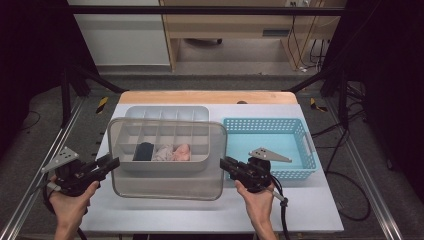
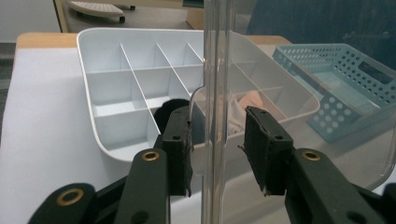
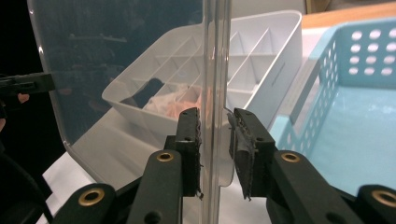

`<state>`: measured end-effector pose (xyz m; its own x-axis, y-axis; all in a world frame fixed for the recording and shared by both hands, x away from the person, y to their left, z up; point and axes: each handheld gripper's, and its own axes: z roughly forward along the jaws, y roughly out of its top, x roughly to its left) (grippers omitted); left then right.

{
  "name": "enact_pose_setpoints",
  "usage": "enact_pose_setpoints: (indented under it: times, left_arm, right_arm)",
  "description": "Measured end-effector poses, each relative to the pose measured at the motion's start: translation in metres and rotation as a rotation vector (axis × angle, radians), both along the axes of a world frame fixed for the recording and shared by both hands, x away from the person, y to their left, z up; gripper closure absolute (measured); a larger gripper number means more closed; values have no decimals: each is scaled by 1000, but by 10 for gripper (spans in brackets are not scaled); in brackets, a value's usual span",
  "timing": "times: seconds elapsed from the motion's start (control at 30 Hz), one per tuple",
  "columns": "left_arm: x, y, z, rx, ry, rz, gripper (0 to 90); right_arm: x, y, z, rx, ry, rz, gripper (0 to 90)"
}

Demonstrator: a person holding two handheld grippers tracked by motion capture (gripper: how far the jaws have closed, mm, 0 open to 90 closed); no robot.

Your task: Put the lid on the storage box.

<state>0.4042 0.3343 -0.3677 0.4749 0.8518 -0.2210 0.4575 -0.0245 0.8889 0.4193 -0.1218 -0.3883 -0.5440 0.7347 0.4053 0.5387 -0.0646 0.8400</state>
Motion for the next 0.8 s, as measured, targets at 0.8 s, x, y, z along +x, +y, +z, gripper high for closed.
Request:
enact_pose_setpoints:
  times: [0.8]
  left_arm:
    - [30,9,22,-21,-61,29,611]
  right_arm:
    - [40,13,37,-32,-83,-12,721]
